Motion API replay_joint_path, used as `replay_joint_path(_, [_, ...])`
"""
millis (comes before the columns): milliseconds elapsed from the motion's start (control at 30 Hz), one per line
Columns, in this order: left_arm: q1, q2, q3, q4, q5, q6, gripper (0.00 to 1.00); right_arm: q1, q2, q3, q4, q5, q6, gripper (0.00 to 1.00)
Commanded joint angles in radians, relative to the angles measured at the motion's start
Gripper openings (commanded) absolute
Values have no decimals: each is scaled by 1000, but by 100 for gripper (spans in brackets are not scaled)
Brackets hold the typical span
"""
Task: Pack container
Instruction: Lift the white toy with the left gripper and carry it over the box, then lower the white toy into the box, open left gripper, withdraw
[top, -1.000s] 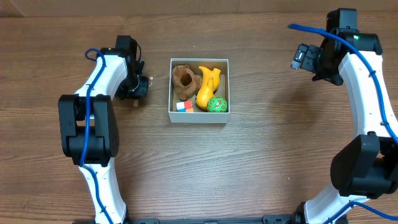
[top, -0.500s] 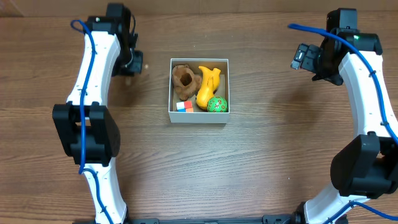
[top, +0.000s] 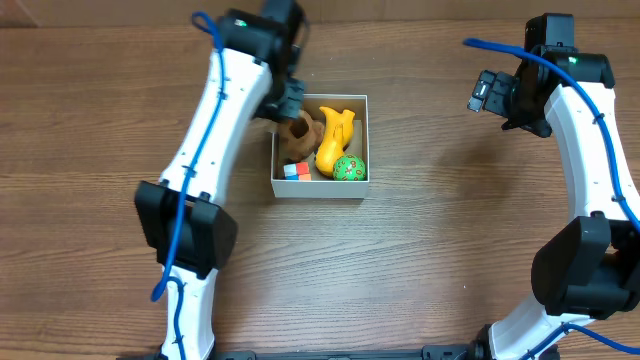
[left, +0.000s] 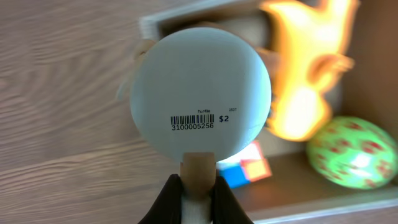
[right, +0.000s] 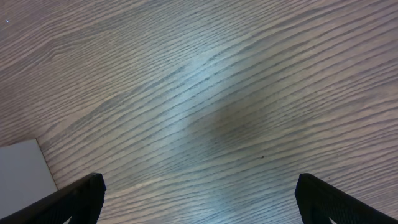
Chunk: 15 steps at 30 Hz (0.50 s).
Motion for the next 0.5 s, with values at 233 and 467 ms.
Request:
replay_joint_path(233, [-104, 0, 24, -60, 66, -113, 11, 2, -32, 21, 6, -5, 5, 100])
replay_joint_path(467, [-113, 0, 22, -77, 96, -112, 38, 2, -32, 21, 6, -5, 5, 100])
